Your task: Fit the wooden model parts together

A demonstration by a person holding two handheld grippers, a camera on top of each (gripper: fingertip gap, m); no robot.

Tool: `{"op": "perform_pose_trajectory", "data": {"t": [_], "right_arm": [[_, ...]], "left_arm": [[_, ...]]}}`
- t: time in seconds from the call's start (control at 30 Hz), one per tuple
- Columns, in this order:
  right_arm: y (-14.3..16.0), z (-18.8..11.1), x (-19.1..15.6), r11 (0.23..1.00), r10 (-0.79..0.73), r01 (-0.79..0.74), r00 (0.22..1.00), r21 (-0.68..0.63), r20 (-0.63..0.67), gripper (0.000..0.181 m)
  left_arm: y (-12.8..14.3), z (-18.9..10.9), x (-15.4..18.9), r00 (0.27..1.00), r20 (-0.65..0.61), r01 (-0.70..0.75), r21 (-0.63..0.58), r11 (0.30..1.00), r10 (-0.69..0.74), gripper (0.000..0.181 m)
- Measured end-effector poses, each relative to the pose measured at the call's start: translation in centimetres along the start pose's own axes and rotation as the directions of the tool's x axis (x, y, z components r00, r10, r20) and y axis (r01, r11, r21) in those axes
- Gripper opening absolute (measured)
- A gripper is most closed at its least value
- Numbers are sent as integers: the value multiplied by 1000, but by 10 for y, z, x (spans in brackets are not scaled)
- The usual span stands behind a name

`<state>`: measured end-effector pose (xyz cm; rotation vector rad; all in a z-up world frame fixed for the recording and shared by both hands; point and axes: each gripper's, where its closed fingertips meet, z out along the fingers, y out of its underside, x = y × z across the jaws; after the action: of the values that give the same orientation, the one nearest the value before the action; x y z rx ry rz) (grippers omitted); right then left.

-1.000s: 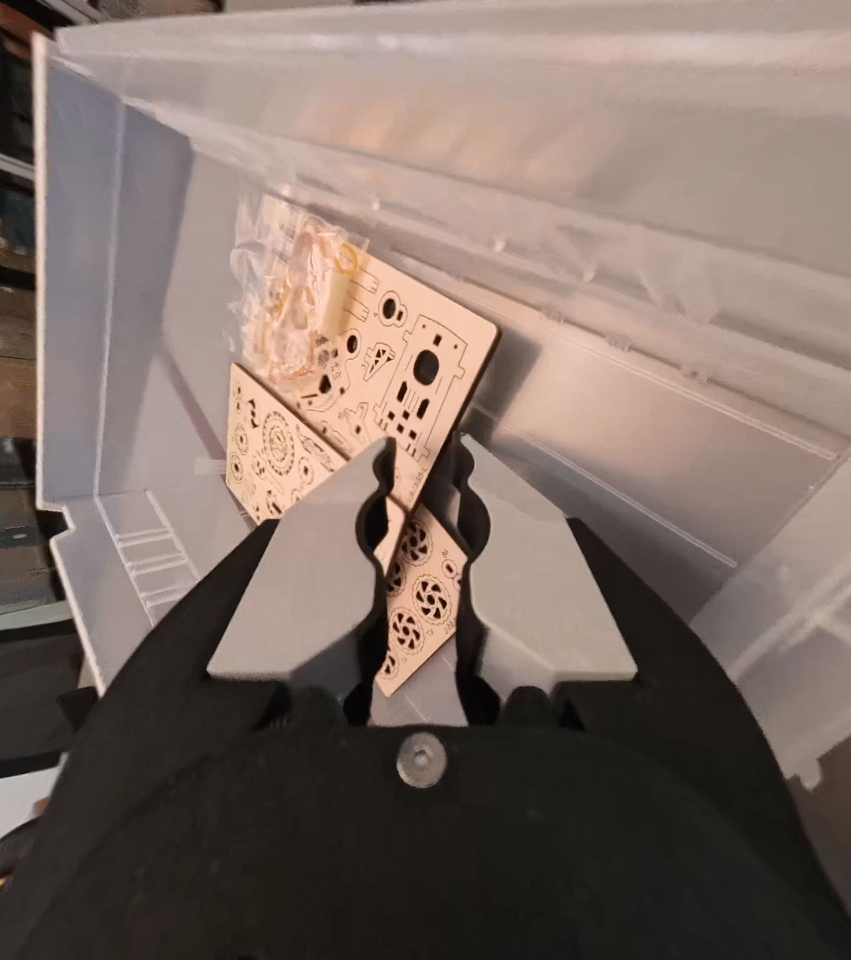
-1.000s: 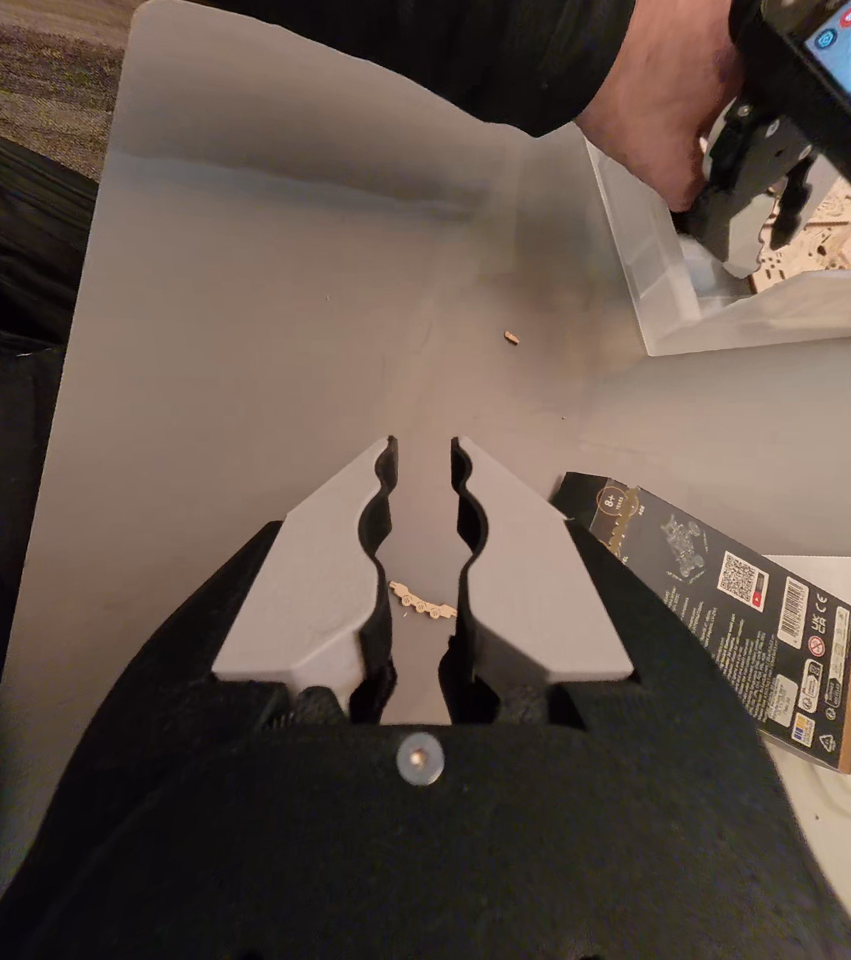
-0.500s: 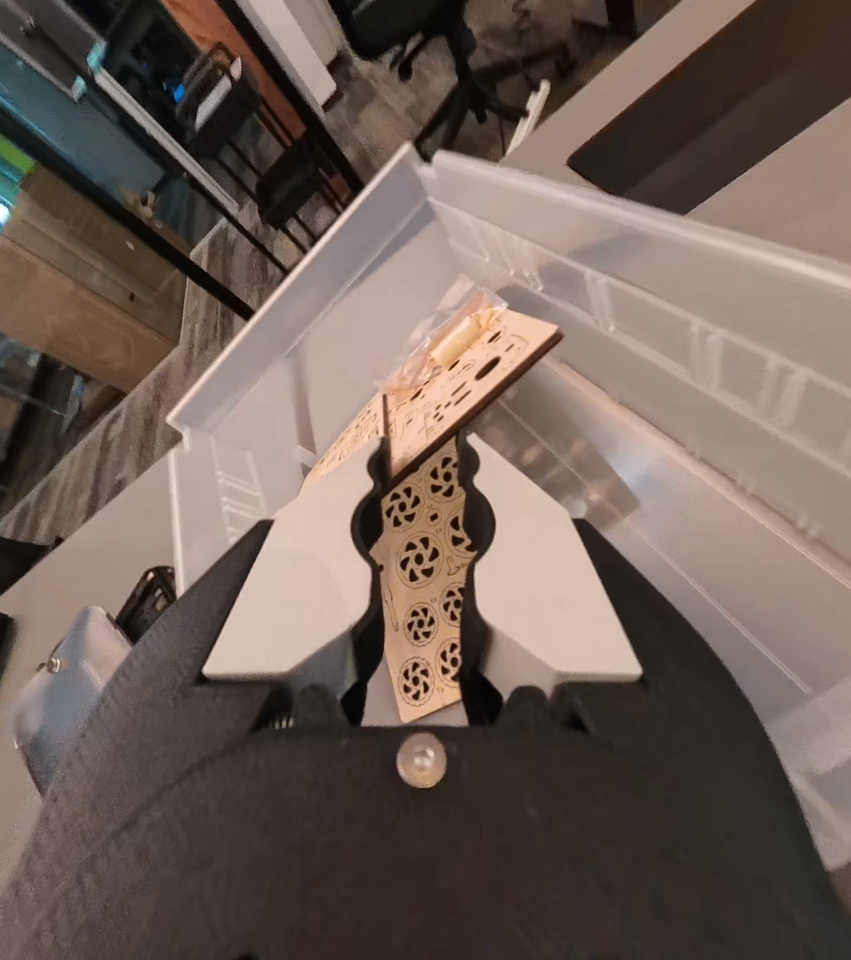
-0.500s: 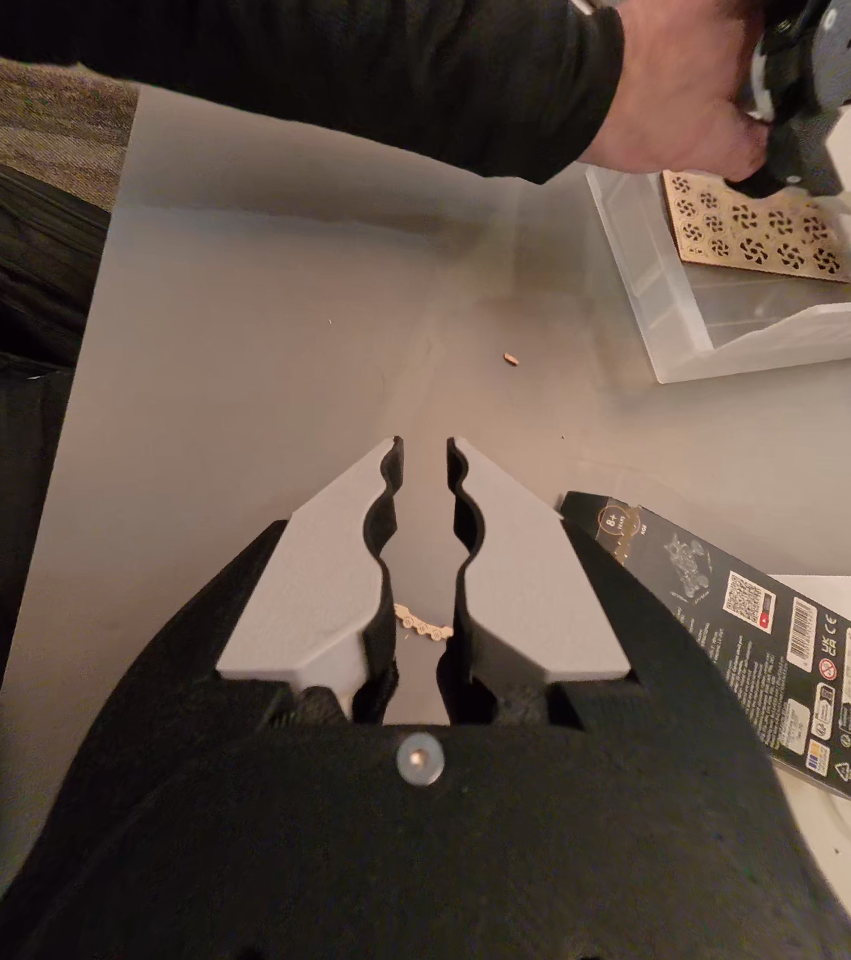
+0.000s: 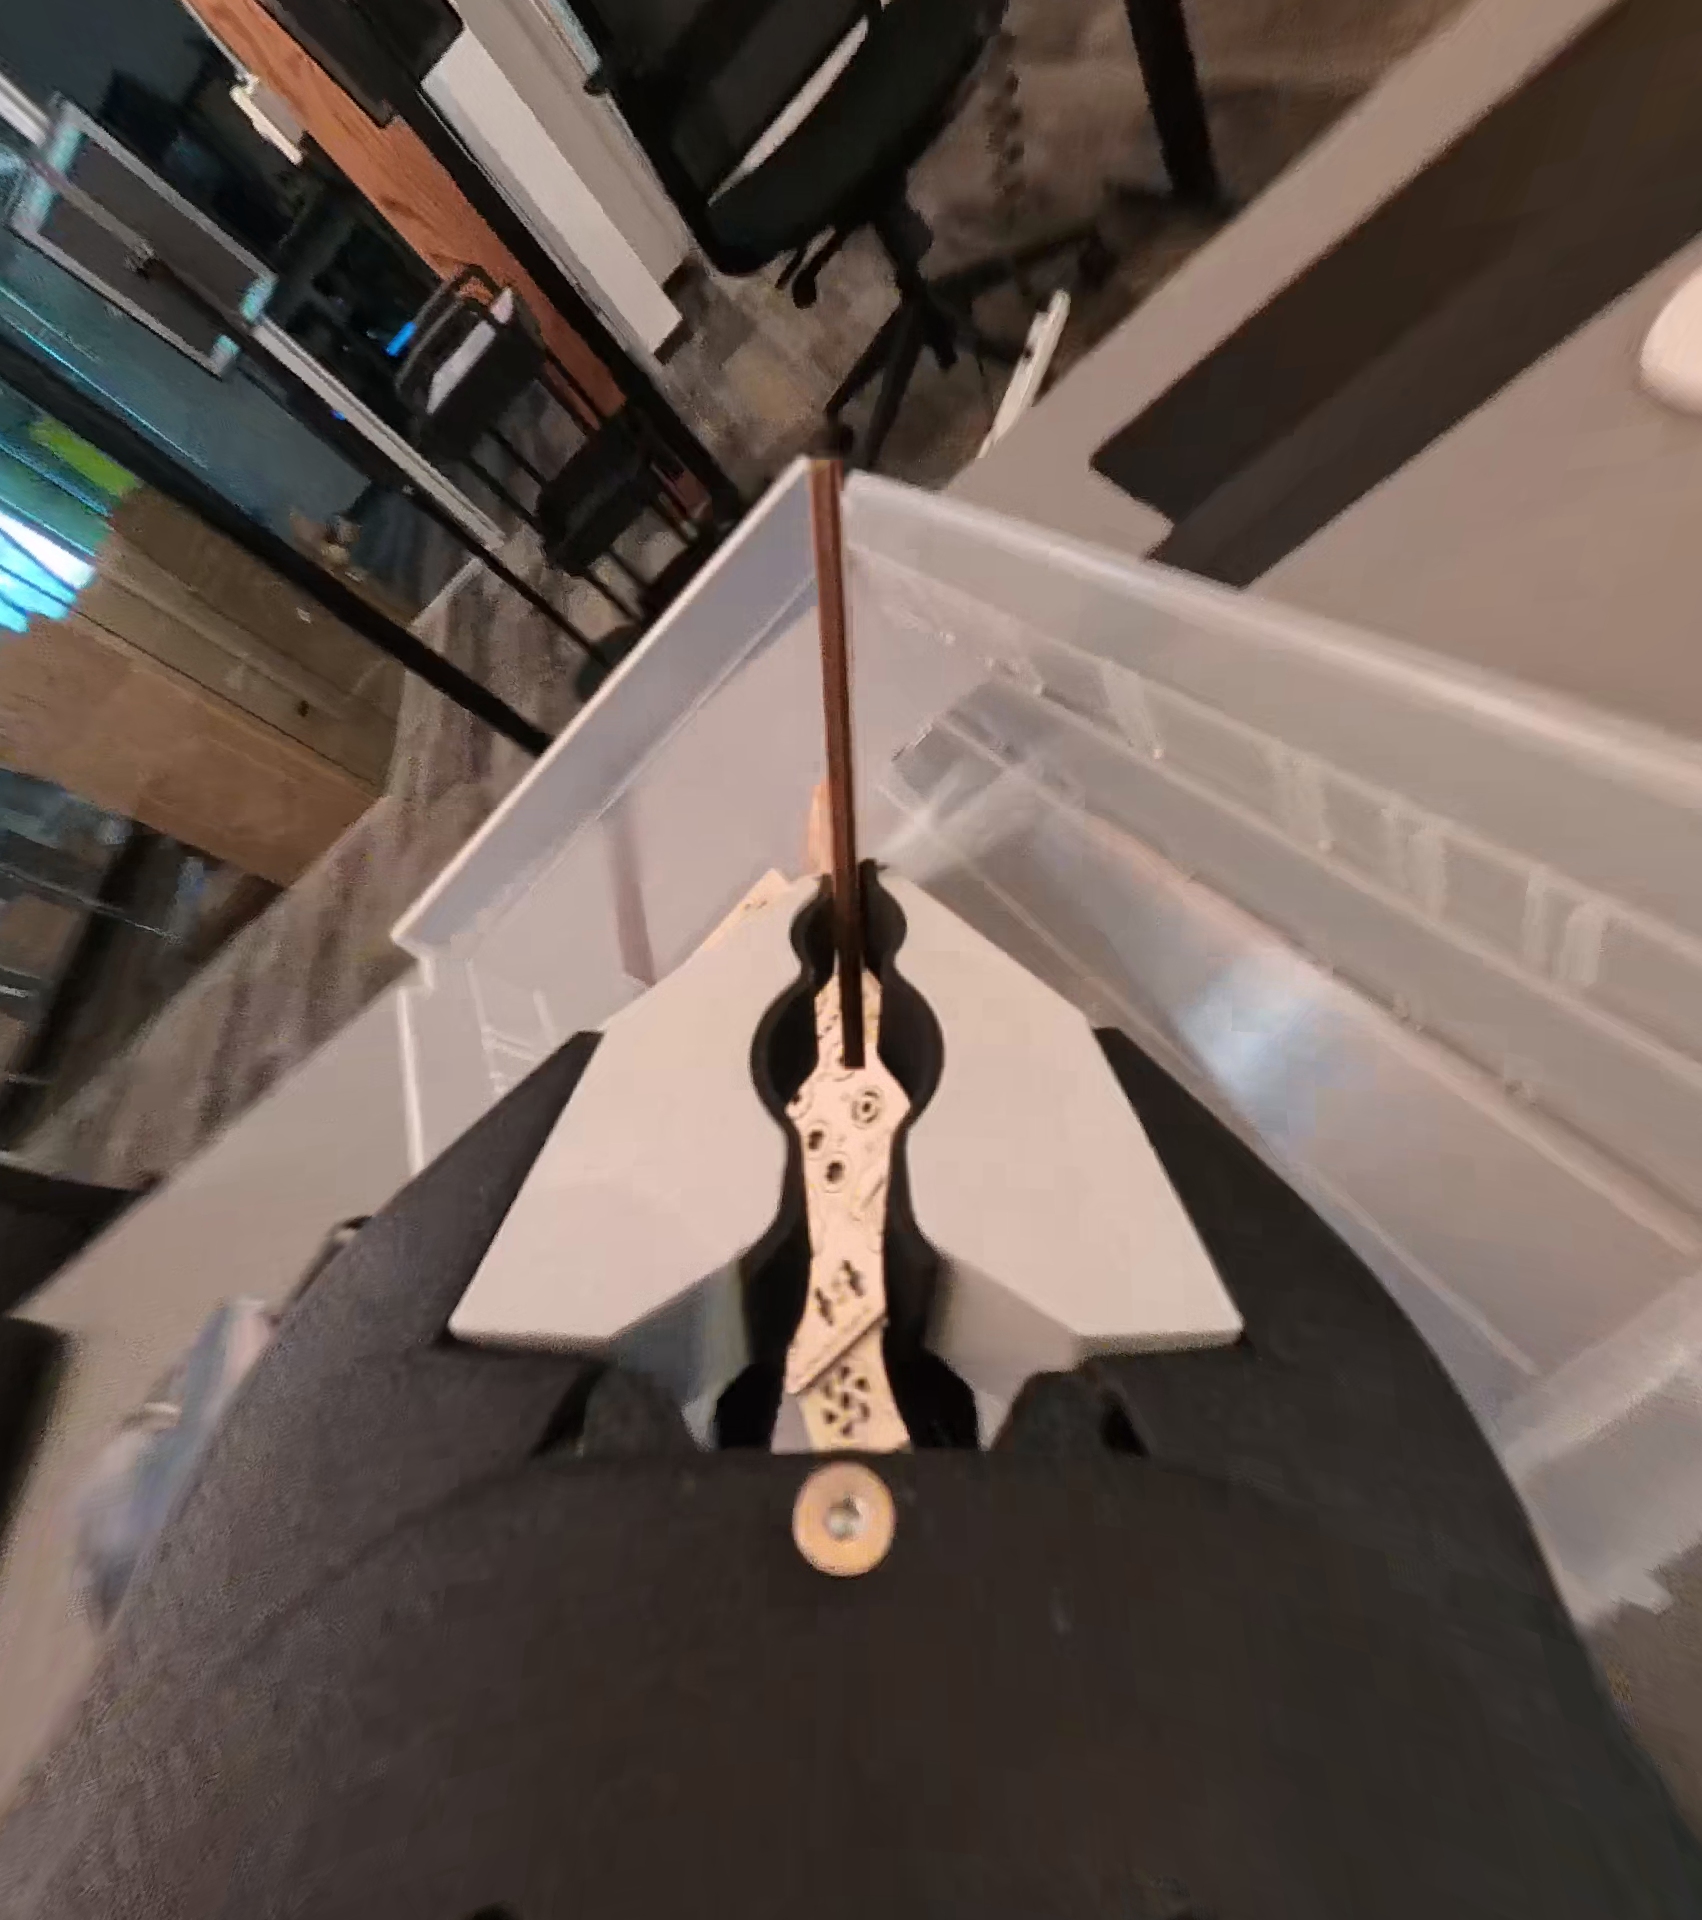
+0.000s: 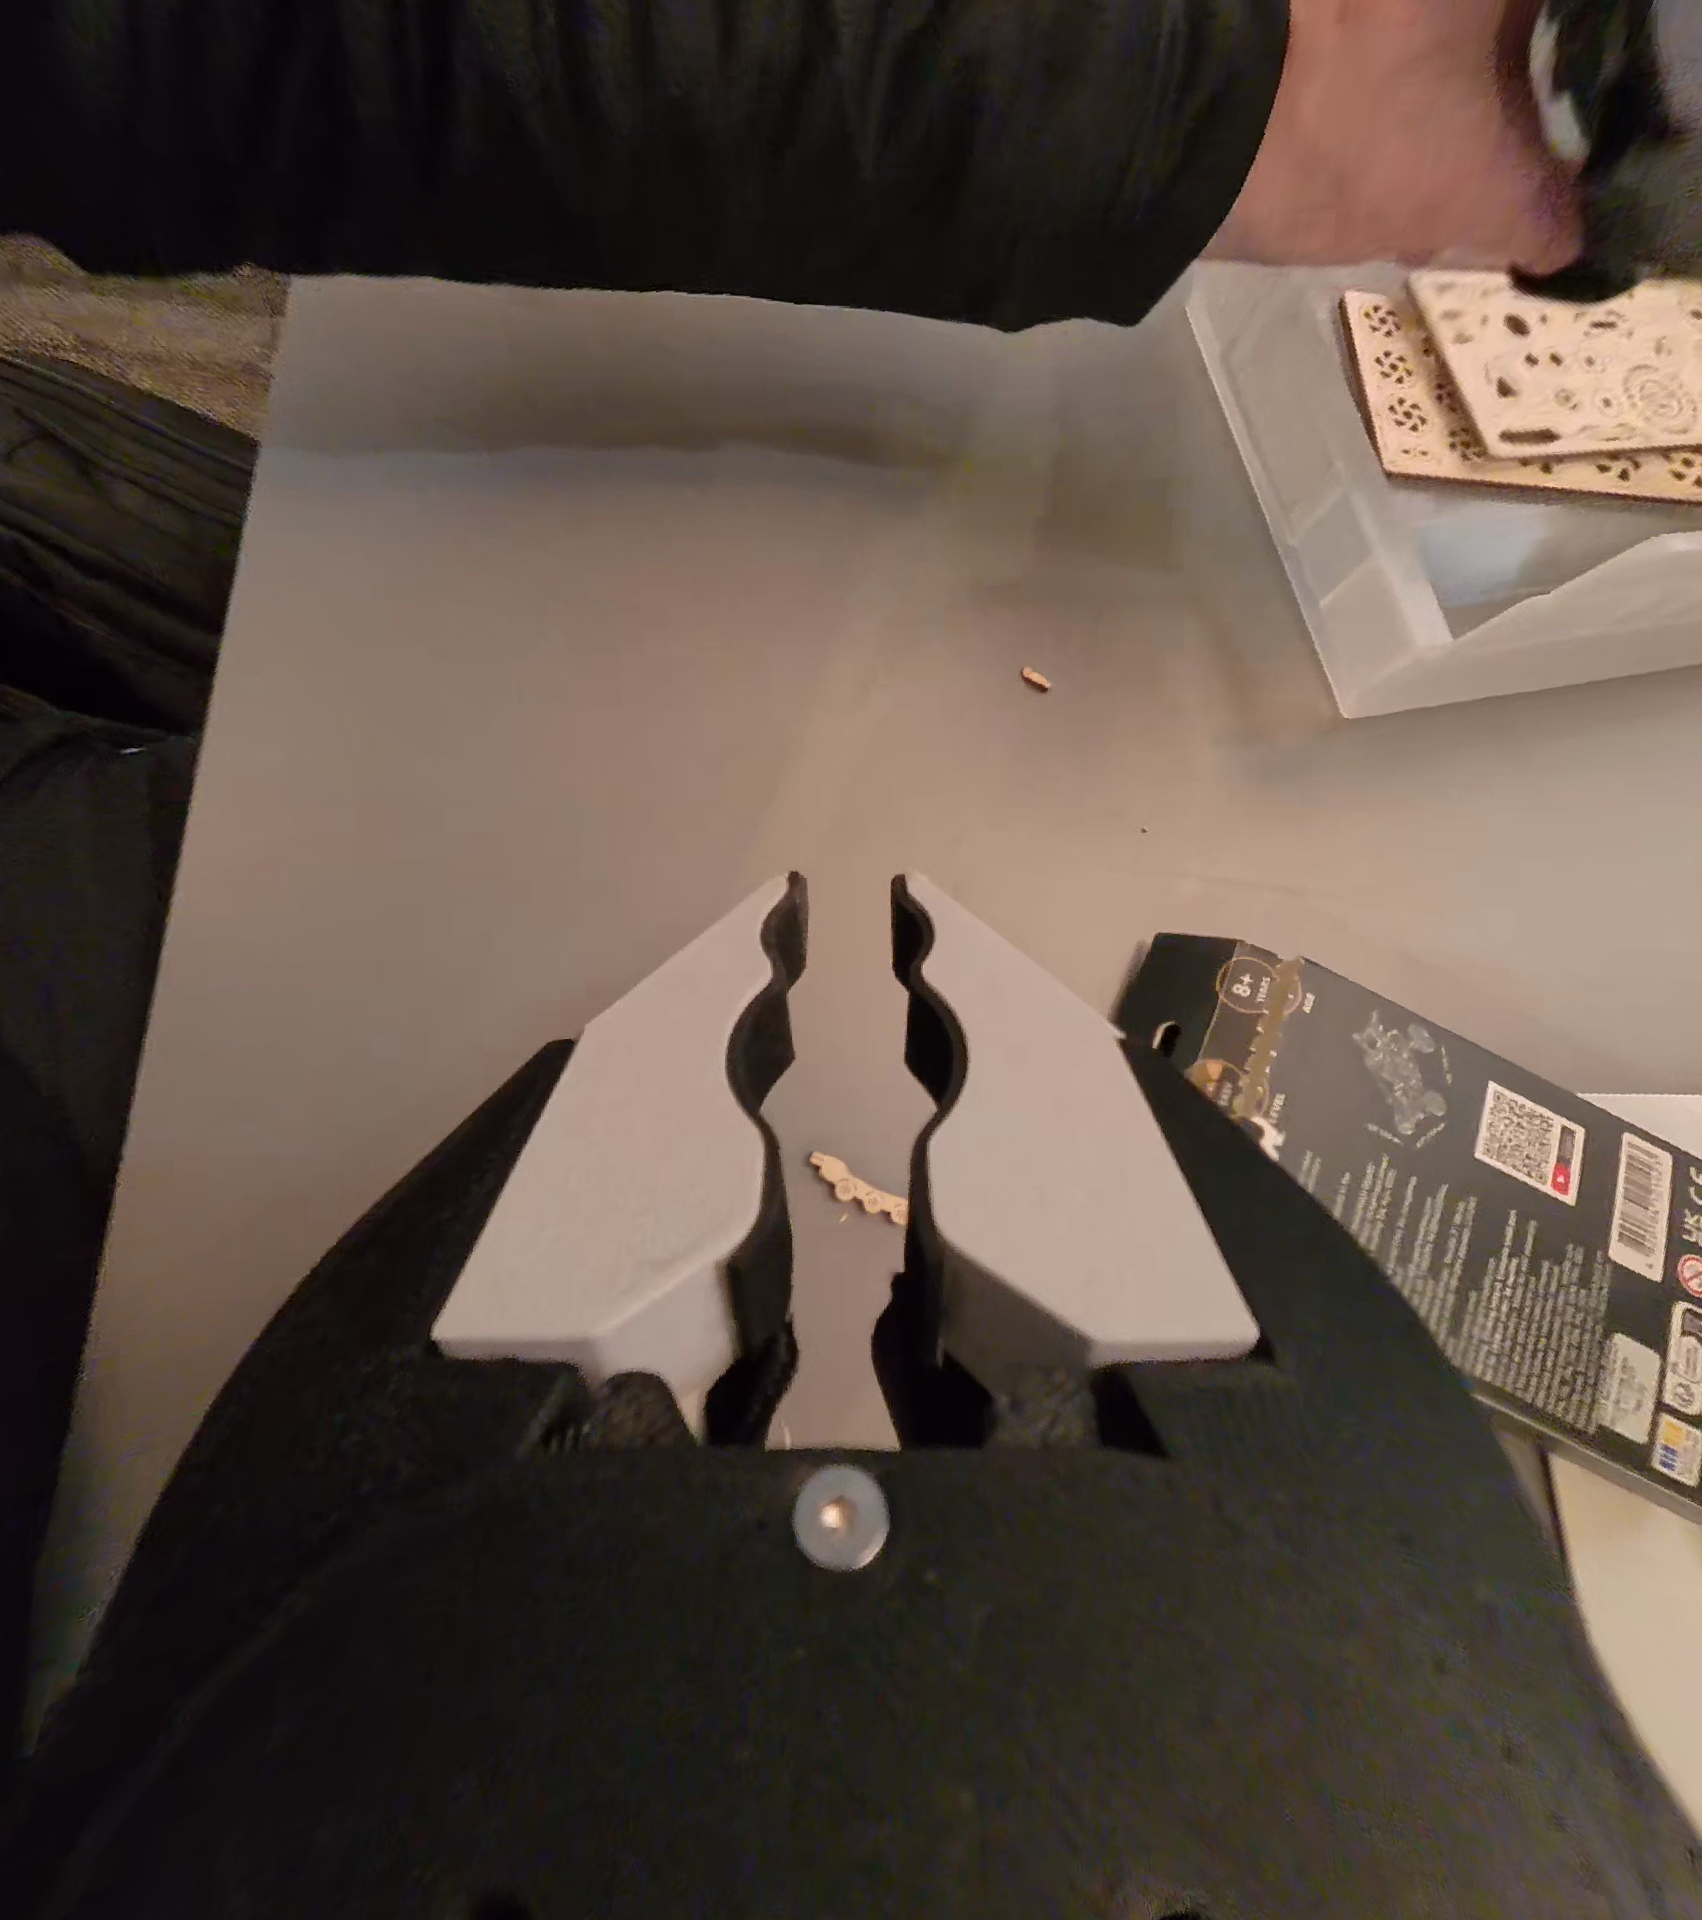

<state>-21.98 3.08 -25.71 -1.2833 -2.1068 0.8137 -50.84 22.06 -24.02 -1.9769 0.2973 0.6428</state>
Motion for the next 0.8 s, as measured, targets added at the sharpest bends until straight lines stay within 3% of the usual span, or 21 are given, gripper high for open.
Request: {"op": "perform_pose_trajectory", "data": {"t": [0.17,0.37,0.5,0.6,0.7,0.8], "right_arm": [[-13,-19,1,985,133,-140,989,102,69,23],[-28,-44,15,957,216,-224,974,183,62,32],[-33,-54,14,949,237,-243,970,200,57,34],[-35,-59,10,942,257,-264,965,209,61,36],[-37,-67,12,934,272,-273,962,230,37,40],[-45,-81,22,918,290,-278,957,284,0,47]], "left_arm": [[-32,-48,-15,902,-209,406,119,906,-376,1],[-29,-90,-38,748,-327,645,155,748,-577,2],[-27,-111,-56,696,-351,710,204,674,-626,1],[-33,-134,-58,717,-358,688,226,690,-598,1],[-48,-168,-42,702,-433,691,219,689,-565,1],[-65,-202,2,618,-567,722,138,678,-544,1]]}}
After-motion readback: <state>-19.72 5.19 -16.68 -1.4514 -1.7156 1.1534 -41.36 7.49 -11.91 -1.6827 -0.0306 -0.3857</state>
